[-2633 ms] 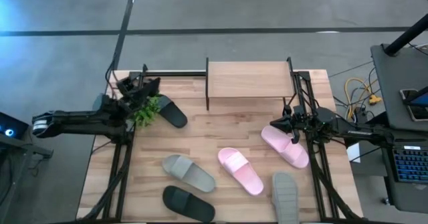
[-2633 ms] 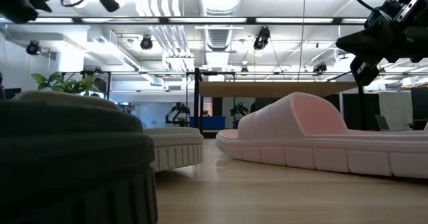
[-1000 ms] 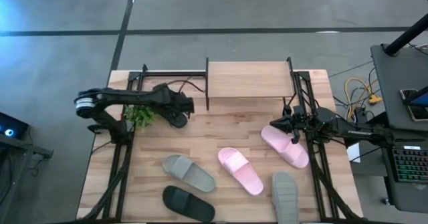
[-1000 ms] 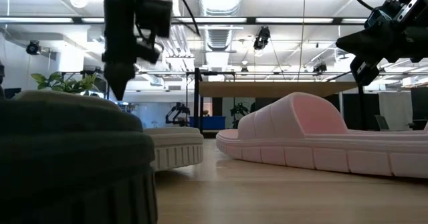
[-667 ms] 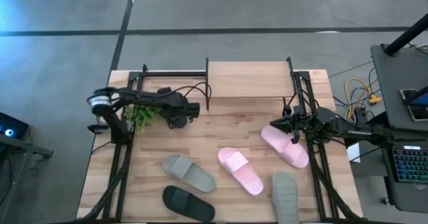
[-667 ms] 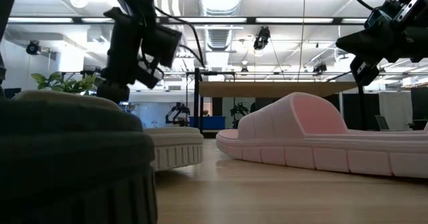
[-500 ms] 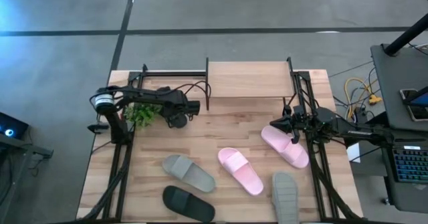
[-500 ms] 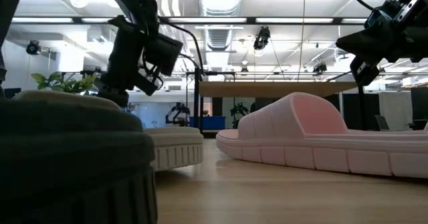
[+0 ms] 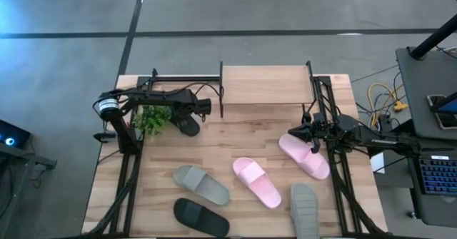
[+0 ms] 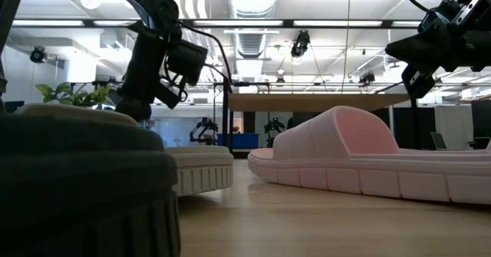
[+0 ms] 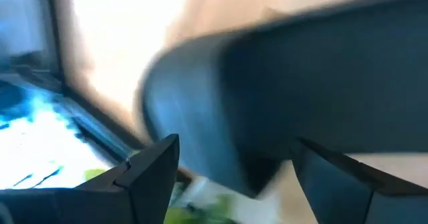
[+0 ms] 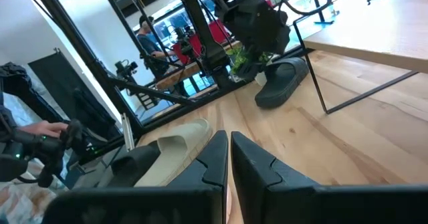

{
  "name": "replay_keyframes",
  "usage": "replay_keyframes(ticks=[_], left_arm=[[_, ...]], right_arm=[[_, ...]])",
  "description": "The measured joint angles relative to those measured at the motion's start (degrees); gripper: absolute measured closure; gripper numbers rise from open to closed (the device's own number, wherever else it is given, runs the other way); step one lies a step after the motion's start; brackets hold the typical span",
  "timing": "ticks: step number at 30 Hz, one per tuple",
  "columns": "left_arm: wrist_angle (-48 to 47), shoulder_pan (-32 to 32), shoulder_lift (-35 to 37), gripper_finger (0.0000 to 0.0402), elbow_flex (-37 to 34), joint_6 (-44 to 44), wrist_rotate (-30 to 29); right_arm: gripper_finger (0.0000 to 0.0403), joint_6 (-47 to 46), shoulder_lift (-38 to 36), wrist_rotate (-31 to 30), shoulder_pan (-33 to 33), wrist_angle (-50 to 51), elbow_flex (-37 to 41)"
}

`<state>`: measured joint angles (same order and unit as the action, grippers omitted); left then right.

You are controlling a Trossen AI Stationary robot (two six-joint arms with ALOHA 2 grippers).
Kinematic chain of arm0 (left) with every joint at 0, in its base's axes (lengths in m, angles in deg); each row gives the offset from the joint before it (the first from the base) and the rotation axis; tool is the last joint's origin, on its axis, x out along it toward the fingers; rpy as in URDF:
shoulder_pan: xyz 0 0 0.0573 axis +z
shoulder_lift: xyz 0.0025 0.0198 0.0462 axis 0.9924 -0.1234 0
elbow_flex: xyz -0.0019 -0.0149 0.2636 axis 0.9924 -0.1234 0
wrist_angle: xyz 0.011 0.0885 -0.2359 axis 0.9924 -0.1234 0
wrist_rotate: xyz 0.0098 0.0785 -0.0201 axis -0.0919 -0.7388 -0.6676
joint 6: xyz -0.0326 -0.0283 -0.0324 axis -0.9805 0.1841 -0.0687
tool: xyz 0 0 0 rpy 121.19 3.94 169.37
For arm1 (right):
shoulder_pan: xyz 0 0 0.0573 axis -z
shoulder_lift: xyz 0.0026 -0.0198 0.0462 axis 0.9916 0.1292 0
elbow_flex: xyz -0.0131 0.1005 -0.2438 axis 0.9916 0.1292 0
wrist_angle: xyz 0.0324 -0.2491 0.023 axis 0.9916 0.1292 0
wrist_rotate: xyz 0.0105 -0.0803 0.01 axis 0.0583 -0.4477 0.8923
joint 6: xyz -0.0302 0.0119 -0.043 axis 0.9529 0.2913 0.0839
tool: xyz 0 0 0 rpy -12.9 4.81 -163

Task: Pick and place slides into the shelf
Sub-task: Move the top black slipper under the shelf

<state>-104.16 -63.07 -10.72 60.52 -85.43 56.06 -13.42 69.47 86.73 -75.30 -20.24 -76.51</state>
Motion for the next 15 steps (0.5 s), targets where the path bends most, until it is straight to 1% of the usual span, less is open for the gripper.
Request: replay_keyframes(ticks=[3,7,11,15], left_arm=[[0.02,0.29,0.04,0.0132,0.0,1.96,-2.25],[0.55,0.58,0.04,0.0132,0.0,2.23,-5.38],[1.75,0.7,0.04,0.0132,0.0,2.4,-5.3],[3.0,0.74,0.07,0.0132,-0.2,2.5,-3.66]], right_arm=[[0.039,-0.02,-0.01,0.0,-0.01,0.0,0.0],[0.039,-0.01,-0.01,0.0,-0.01,0.0,0.0],[0.039,0.0,-0.01,0.0,-0.01,0.0,-0.01],[0.039,-0.01,0.01,0.0,-0.01,0.0,0.0]])
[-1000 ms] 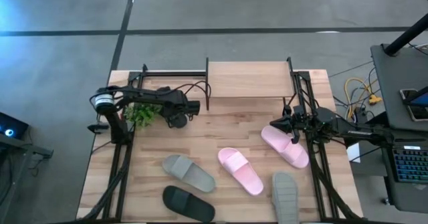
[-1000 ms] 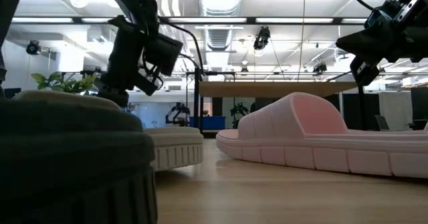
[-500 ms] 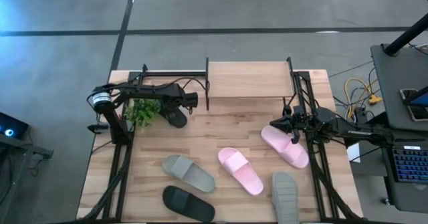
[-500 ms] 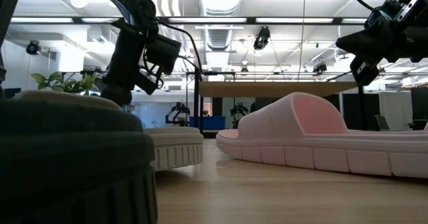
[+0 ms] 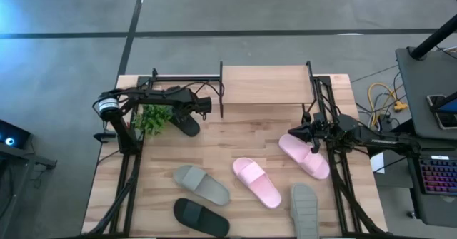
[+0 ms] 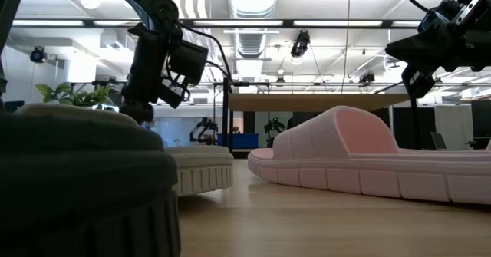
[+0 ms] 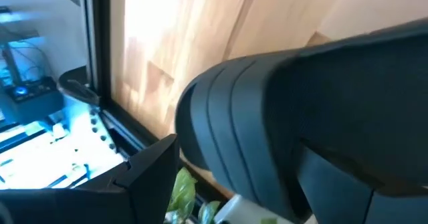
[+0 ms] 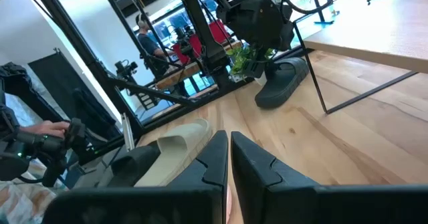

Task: Pick and place slides into the shelf
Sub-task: Move the top black slipper under the shelf

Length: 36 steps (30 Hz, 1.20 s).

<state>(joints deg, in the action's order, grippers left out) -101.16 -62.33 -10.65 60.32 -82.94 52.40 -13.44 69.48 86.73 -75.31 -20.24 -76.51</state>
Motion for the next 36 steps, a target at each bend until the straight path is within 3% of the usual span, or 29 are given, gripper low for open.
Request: replay_keyframes(ticks=[12,26,36], left_arm=[[2.35,2.25,0.02,0.0136,-1.59,3.19,-0.05],[4.26,4.17,0.02,0.026,-1.66,6.11,0.3],[6.23,5.33,-0.17,0.0297,-2.29,7.72,0.45]], right_arm=[[0.039,0.0,-0.01,0.0,0.0,0.0,-0.01],[0.039,0.01,-0.02,0.0,0.0,0.0,-0.01],[0.039,0.01,-0.02,0.0,0.02,0.0,-0.01]])
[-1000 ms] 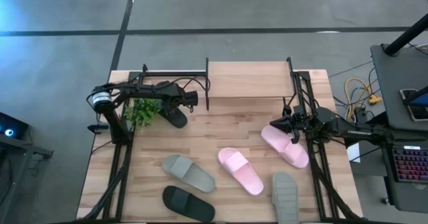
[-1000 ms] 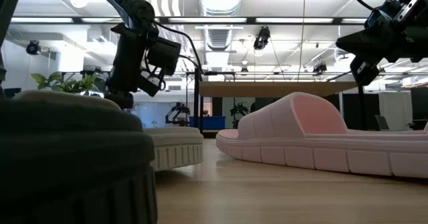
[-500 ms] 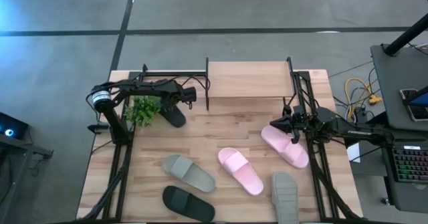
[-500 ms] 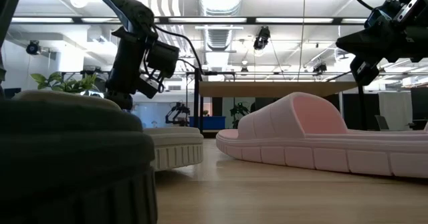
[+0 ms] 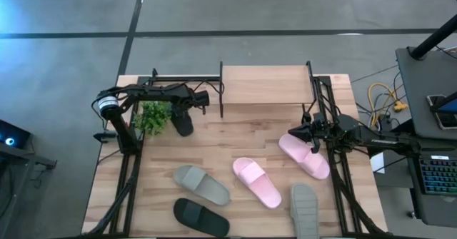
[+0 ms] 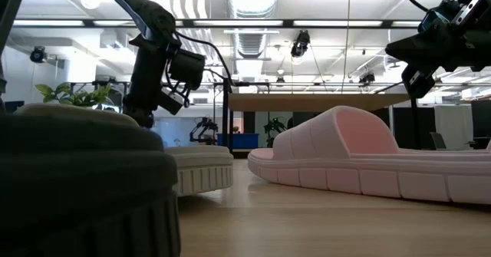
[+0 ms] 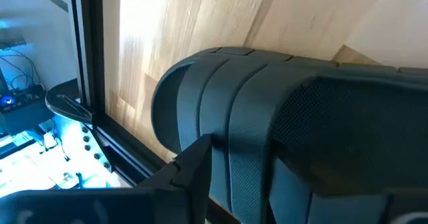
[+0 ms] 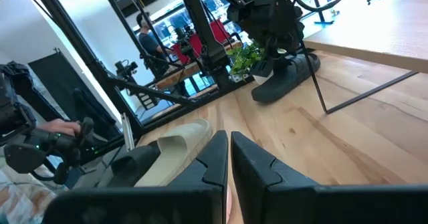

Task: Pick and place slides into the shelf
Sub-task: Move the top black slipper under the shelf

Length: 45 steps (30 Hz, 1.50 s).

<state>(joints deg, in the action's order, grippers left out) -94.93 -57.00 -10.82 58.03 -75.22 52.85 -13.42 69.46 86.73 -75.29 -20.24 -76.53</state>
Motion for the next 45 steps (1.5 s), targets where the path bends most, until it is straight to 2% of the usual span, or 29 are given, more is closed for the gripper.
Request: replay_keyframes(ticks=[7,14,24,31,40,45], left_arm=[[0.06,0.31,-1.3,0.0326,-0.04,1.35,-0.04],[0.28,0.38,-1.14,0.0395,0.79,2.44,-0.07],[0.39,0.24,-0.49,0.04,6.76,4.52,0.9],[-5.75,0.13,1.3,0.0401,13.87,5.87,0.75],[-10.56,-2.23,8.17,0.0401,22.85,5.58,0.48],[-4.9,-7.72,14.08,0.0401,25.23,10.6,6.81]], right_arm=[[0.039,-0.02,0.0,0.0,0.0,0.0,0.0],[0.039,-0.01,0.02,0.0,-0.02,0.0,0.0],[0.039,0.0,0.0,0.0,-0.02,0.0,0.0],[0.039,-0.01,0.0,0.01,-0.02,0.01,0.01],[0.039,-0.01,-0.07,0.0,-0.02,0.02,0.01],[0.039,-0.01,-0.07,0.0,-0.02,0.0,0.02]])
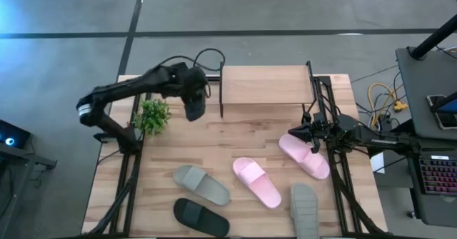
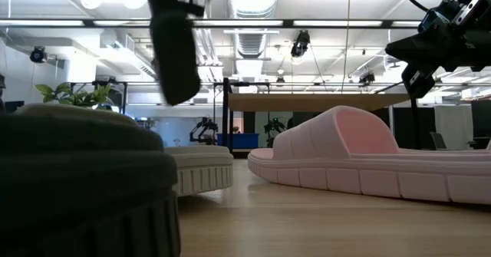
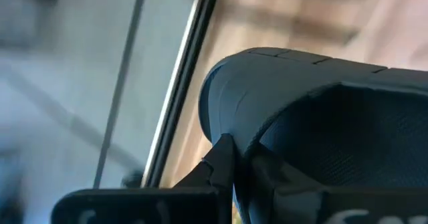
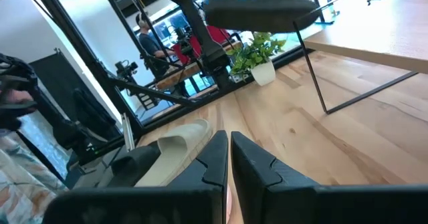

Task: Pick and place slides into the shelf
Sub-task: Move the top black slipper under the shelf

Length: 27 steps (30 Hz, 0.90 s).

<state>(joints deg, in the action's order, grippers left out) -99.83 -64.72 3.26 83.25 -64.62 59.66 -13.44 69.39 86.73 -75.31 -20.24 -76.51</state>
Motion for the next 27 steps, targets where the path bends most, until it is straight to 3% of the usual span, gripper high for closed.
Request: replay_keyframes(ticks=[4,7,9,18,27], left_arm=[[8.95,-5.68,4.72,0.0401,-0.07,6.58,9.96],[17.46,-9.16,6.62,0.0401,-0.07,6.72,18.97],[20.53,-10.65,6.88,0.0401,-0.07,6.73,21.46],[21.25,-11.81,-1.63,0.0402,0.61,6.82,19.41],[20.97,-13.51,-17.11,0.0402,9.18,6.89,9.62]], right_arm=[[0.039,0.0,0.0,0.0,0.0,0.0,-0.01],[0.039,0.01,0.07,0.0,0.0,0.0,-0.02],[0.039,0.0,0.04,0.0,0.0,0.01,-0.01],[0.039,0.01,0.05,0.0,0.01,0.0,-0.02],[0.039,0.0,0.07,0.0,0.0,0.0,-0.02]])
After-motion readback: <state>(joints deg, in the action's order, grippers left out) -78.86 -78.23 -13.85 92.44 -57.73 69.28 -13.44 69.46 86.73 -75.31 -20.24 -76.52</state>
